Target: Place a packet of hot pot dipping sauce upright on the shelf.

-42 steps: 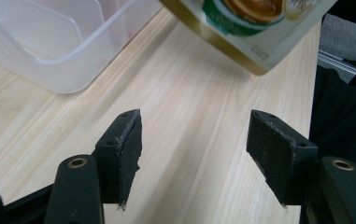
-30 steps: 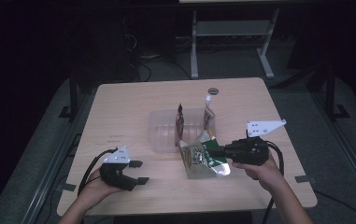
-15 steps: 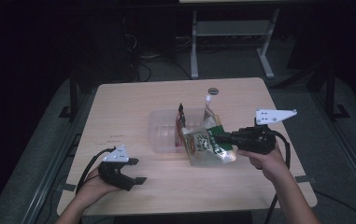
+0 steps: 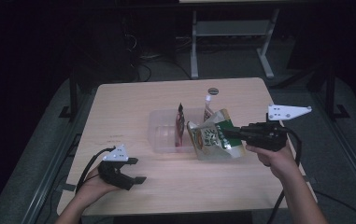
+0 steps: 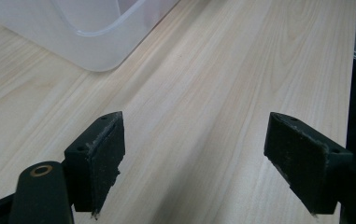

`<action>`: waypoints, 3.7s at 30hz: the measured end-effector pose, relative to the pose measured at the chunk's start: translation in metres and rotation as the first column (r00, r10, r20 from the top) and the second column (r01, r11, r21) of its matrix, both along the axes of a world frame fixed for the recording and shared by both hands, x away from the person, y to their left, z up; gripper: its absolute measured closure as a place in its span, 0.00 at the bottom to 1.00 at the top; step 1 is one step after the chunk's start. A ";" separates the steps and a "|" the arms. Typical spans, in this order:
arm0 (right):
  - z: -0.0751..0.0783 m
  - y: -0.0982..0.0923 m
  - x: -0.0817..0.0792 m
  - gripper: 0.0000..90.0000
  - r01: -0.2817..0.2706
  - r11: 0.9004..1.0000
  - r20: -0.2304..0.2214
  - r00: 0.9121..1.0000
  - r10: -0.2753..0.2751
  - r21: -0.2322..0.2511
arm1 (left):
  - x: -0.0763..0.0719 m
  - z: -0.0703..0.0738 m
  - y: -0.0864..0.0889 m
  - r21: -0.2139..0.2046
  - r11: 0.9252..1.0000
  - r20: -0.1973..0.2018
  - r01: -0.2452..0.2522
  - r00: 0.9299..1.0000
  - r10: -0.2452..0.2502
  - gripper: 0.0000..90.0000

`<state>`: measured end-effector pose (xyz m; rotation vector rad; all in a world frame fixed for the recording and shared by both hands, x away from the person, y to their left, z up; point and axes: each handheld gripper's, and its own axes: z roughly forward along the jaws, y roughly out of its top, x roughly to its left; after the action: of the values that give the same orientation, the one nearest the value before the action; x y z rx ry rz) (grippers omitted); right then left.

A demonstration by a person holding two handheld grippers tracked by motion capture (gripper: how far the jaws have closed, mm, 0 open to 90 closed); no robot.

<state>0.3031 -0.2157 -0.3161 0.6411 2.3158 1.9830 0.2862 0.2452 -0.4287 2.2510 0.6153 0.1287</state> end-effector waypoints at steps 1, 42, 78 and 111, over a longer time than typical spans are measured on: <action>0.001 -0.002 -0.001 1.00 0.003 1.000 0.003 1.000 -0.003 0.005 | 0.000 0.000 0.000 0.000 1.000 -0.001 0.000 1.000 0.000 0.22; -0.023 0.039 0.069 1.00 0.205 0.976 -0.061 0.976 -0.210 -0.081 | 0.003 -0.006 -0.002 0.047 0.998 -0.029 0.030 0.999 -0.029 0.20; -0.023 0.046 0.058 0.70 0.216 0.958 -0.007 0.975 -0.221 -0.191 | 0.003 -0.008 -0.004 0.049 0.998 -0.040 0.035 0.999 -0.033 0.20; -0.100 -0.002 -0.003 0.35 0.217 0.885 -0.048 0.965 -0.259 -0.412 | -0.022 -0.007 0.009 0.046 0.999 -0.047 -0.006 0.999 0.008 0.20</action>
<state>0.3001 -0.2174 -0.4165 0.9491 2.4518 1.3388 0.2638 0.2537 -0.4359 2.3023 0.6512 0.0939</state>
